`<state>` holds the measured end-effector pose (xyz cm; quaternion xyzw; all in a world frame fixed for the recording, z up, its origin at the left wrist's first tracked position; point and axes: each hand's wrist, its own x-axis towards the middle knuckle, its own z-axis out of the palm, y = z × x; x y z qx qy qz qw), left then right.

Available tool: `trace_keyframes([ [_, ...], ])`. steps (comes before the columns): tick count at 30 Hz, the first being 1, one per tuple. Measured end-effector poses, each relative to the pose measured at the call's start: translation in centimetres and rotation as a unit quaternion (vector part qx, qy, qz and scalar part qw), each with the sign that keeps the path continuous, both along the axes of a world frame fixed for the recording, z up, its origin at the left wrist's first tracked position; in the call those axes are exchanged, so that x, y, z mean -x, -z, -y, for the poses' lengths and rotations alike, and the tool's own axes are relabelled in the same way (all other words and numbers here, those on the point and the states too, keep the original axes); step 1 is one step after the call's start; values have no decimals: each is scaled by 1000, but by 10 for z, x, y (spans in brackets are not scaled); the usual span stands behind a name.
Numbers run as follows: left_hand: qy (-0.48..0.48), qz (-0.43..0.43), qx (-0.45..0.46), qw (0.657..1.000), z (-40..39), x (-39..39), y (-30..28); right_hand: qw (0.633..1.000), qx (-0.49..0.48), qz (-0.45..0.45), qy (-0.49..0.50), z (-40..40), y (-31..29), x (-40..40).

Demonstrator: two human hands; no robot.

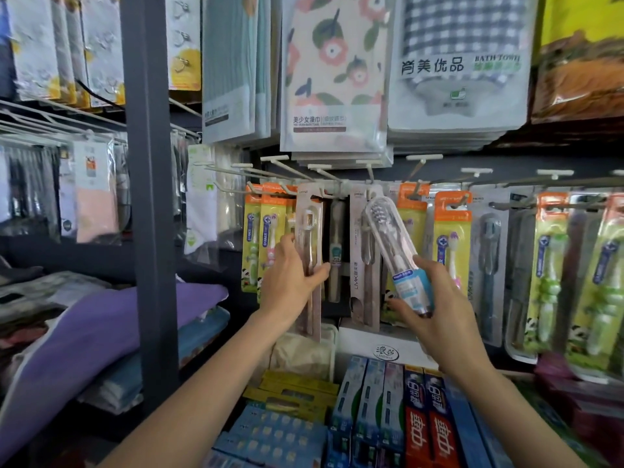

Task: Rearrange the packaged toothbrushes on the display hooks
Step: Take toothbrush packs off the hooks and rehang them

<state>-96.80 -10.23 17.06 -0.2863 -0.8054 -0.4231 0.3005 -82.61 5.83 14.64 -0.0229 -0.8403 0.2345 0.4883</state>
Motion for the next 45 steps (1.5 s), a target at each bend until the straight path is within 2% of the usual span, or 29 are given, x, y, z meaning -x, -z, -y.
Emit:
trace_keyframes([
  [5, 4, 4, -1, 1000, 0, -5, -2, 998, -50, 7, 29, -1, -2, 1],
  [10, 111, 120, -58, 985, 11, -6, -4, 1000, 17, 11, 15, 9, 9, 17],
  [14, 59, 98, -3, 993, 23, -3, -6, 997, 19, 21, 65, 34, 22, 35],
  [18, -10, 71, 66, 995, 40, -1, 10, 992, -54, 60, 95, 38, 49, 47],
  [21, -13, 108, 52, 993, 51, -2, 39, 997, -60, -4, 48, 43, 60, 46],
  [23, -6, 117, 53, 992, 52, -9, 54, 999, 1, -2, -40, 55, 50, 39],
  [25, 26, 99, 56, 993, 45, -21, 60, 989, 72, 30, -127, 66, 35, 34],
  [28, 58, 40, 69, 995, 29, -39, 48, 976, 128, 33, -175, 68, 13, 29],
  [31, 109, 3, 70, 992, 15, -49, 32, 979, 131, 14, -154, 60, -1, 20],
  [34, 158, -15, 84, 984, 3, -55, 24, 973, 180, -51, -134, 45, -8, 7],
  [37, 214, -4, 54, 975, -8, -63, 13, 967, 208, -109, -96, 31, -22, -8],
  [41, 253, 26, 20, 967, -19, -66, -1, 989, 111, -94, -21, 19, -39, -20],
  [45, 255, 24, 16, 967, -21, -65, -2, 995, 73, -60, 23, 8, -56, -19],
])
